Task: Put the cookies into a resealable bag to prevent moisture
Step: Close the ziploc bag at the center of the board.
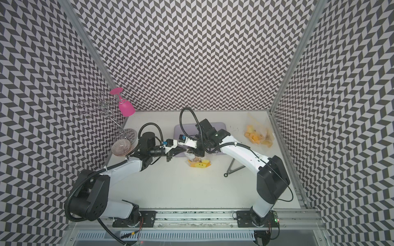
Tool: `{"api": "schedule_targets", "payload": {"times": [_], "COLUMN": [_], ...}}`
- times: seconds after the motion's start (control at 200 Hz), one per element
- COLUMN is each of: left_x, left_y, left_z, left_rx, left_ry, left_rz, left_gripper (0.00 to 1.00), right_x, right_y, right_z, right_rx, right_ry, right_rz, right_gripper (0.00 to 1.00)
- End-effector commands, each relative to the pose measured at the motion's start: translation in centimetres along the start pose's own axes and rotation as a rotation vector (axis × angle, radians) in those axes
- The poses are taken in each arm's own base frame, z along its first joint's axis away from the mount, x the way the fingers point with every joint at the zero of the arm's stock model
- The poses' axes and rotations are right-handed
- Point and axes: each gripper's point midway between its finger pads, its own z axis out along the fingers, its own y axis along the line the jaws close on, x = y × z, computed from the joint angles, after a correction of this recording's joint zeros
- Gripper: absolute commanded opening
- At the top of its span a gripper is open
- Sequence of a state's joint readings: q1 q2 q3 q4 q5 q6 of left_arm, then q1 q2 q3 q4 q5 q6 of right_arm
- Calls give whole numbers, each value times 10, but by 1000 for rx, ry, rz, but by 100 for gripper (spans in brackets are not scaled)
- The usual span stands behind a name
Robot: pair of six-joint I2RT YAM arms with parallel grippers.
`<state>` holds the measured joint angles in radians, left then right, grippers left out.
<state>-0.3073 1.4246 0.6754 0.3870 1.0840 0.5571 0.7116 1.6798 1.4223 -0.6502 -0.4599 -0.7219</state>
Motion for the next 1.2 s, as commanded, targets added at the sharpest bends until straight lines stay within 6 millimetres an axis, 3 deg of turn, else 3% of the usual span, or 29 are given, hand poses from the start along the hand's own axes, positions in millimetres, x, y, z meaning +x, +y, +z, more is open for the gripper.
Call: {"api": "schedule_targets", "payload": {"times": [0.0, 0.13, 0.175, 0.2, 0.235, 0.265, 0.335, 0.37, 0.391, 0.461, 0.511, 0.541, 0.561, 0.576, 0.601, 0.691, 0.721, 0.746, 0.801, 0.851, 0.886, 0.906, 0.921, 0.961, 1.021, 1.051, 1.076, 1.131, 1.197], "left_x": [-12, -12, -12, -12, -12, -12, -12, -13, -12, -12, -12, -12, -12, -12, -12, -12, -12, -12, -12, -12, -12, -12, -11, -11, -11, -11, -11, -11, -11], "left_y": [-3, -3, -3, -3, -3, -3, -3, -3, -4, -4, -3, -3, -3, -3, -3, -3, -4, -3, -4, -4, -4, -4, -4, -3, -3, -3, -3, -3, -3], "left_z": [-1, -1, -2, -2, -2, -2, -2, -2, -2, -2, -2, -2, -2, -2, -2, -2, -2, -2, -2, -2, -2, -2, -2, -2, -2, -2, -2, -3, -3], "left_rx": [17, 17, 17, 17, 17, 17, 16, 17, 18, 17, 15, 14, 14, 14, 14, 13, 13, 12, 13, 12, 13, 13, 12, 11, 11, 11, 10, 8, 10], "left_ry": [-24, -25, -25, -25, -25, -25, -24, -25, -25, -25, -24, -23, -23, -24, -23, -23, -23, -23, -22, -23, -23, -23, -21, -21, -21, -21, -21, -20, -22], "left_rz": [43, 44, 44, 45, 45, 45, 44, 46, 44, 45, 45, 45, 46, 45, 44, 46, 46, 48, 46, 49, 47, 47, 46, 44, 45, 44, 45, 44, 43], "left_gripper": [0, 0, 0, 0, 0, 0, 0, 0, 0, 0, 0, 0, 0, 0, 0, 0, 0, 0, 0, 0, 0, 0, 0, 0, 0, 0, 0, 0, 0], "right_x": [-19, -20, -18, -17, -15, -13, -7, -3, -1, 5, 6, 7, 8, 9, 9, 10, 12, 14, 19, 22, 24, 25, 26, 29, 35, 39, 42, 54, 65], "right_y": [-2, -5, -8, -9, -9, -9, -8, -9, -11, -10, -12, -14, -15, -15, -15, -14, -17, -18, -16, -16, -19, -20, -20, -20, -20, -22, -24, -22, -22], "right_z": [1, -2, -3, -4, -6, -7, -9, -9, -9, -10, -13, -14, -15, -15, -17, -22, -24, -25, -27, -30, -34, -36, -37, -39, -44, -46, -47, -47, -48], "right_rx": [-7, 10, 32, 44, 54, 59, 67, 84, 96, 102, 114, 128, 135, 140, 143, 136, 156, 168, 163, 163, 177, 188, 191, 193, 193, 207, 218, 216, 211], "right_ry": [-62, -59, -47, -38, -30, -22, -10, 1, 8, 21, 16, 14, 14, 13, 9, -3, 1, 1, 11, 10, 8, 8, 8, 10, 22, 31, 41, 86, 132], "right_rz": [-33, -29, -25, -19, -18, -17, -13, -6, -2, 2, 13, 18, 20, 20, 20, 34, 42, 45, 47, 61, 69, 72, 76, 81, 98, 112, 118, 132, 156], "right_gripper": [3, 0, 16, 18, 13, 0, 0, 22, 25, 0, 0, 14, 17, 16, 0, 0, 20, 24, 0, 0, 26, 30, 26, 0, 1, 24, 29, 0, 0]}}
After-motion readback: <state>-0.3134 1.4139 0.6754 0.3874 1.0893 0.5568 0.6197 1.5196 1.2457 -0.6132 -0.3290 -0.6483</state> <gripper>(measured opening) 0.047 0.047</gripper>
